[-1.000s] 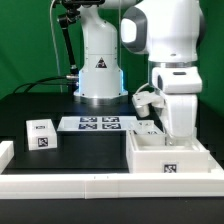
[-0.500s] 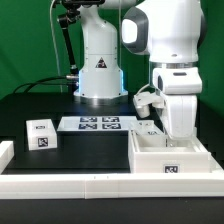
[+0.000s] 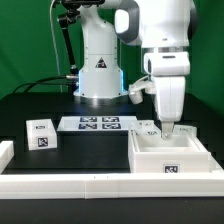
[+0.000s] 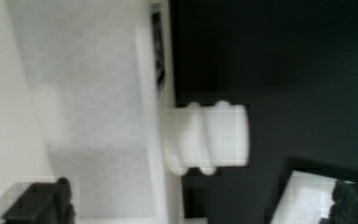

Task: Assemble cabinet

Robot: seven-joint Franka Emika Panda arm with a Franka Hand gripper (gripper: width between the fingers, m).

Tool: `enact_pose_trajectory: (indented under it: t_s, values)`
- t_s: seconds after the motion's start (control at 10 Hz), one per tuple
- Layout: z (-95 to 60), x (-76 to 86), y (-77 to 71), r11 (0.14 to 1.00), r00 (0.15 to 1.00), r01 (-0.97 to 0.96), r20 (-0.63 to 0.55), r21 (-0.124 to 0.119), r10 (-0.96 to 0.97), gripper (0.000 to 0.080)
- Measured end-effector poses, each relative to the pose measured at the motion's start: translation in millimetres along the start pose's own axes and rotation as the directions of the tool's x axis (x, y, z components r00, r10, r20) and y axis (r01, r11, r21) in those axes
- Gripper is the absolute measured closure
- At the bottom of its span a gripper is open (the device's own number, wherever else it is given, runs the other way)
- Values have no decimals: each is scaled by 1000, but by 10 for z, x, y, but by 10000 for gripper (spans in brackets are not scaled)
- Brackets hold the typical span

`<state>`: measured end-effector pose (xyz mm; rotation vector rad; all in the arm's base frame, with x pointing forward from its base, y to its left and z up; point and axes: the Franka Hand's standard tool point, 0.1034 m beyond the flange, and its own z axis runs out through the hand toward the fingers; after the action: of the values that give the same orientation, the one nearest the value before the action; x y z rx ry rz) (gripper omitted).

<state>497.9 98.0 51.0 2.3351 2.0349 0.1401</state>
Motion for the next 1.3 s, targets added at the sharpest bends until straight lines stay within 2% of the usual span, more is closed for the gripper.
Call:
enact_pose_trajectory:
  t_s: [0.1, 0.2, 0.4, 0.6, 0.7, 0.8, 1.1, 1.3]
  values:
    - [-124, -47, -70, 999, 999, -37, 5, -8, 37, 16]
    - [-210, -79, -148, 998, 998, -65, 5, -18, 65, 16]
    - [-303, 14, -359, 987, 987, -158, 6, -16, 158, 2]
    - [-238, 242, -523, 984, 984, -180, 4, 3, 180, 2]
    - [-148, 423, -648, 976, 977, -215, 4, 22, 215, 2]
    - [-96, 497, -708, 976, 977, -214, 3, 30, 214, 2]
    - [-95, 466, -694, 976, 976, -217, 5, 30, 217, 2]
    - [4, 485, -794, 975, 975, -222, -16, 31, 223, 2]
